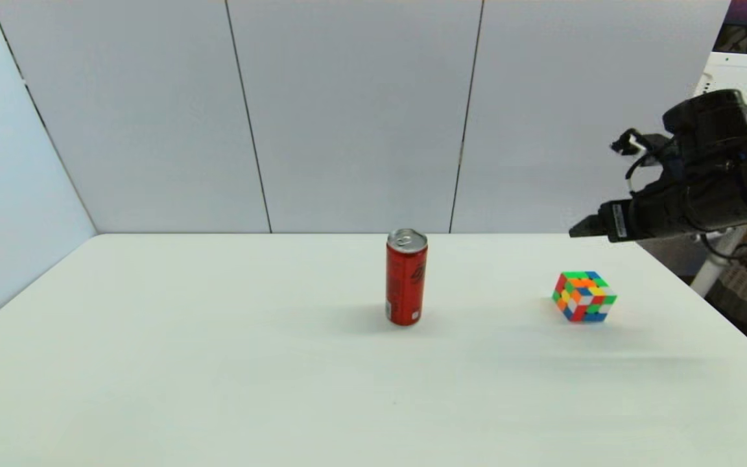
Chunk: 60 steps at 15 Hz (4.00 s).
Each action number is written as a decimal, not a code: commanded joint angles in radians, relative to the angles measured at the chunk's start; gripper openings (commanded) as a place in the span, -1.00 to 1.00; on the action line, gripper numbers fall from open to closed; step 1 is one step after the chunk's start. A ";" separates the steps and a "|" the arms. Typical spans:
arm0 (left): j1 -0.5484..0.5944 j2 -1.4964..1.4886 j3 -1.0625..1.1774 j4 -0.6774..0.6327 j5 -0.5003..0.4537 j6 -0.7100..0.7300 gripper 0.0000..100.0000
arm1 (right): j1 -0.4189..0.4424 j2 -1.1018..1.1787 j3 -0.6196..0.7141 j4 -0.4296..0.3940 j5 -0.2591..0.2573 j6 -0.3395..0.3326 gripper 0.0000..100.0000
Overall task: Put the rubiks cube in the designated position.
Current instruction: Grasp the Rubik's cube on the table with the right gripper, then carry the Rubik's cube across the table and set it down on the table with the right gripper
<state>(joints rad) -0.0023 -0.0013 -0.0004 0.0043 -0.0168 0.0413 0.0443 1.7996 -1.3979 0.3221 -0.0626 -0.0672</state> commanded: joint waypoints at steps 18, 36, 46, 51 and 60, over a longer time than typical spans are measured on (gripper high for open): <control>-0.001 0.000 -0.001 0.000 0.000 0.000 1.00 | 0.054 0.218 -0.062 0.187 -0.019 0.092 1.00; -0.001 0.000 0.000 0.000 0.000 0.000 1.00 | 0.046 0.279 -0.081 0.204 -0.034 0.110 -1.00; 0.001 0.000 0.000 0.000 0.000 0.000 1.00 | 0.040 0.219 -0.147 0.252 -0.033 0.112 -1.00; -0.001 0.000 -0.001 0.000 0.000 0.000 1.00 | 0.092 0.063 -0.171 0.276 -0.029 0.112 -1.00; -0.001 0.000 0.000 0.000 0.000 0.000 1.00 | 0.522 -0.160 -0.176 0.325 -0.022 0.098 -1.00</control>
<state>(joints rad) -0.0023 -0.0013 -0.0004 0.0043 -0.0168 0.0413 0.4217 1.7170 -1.5691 0.6436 -0.0860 0.0302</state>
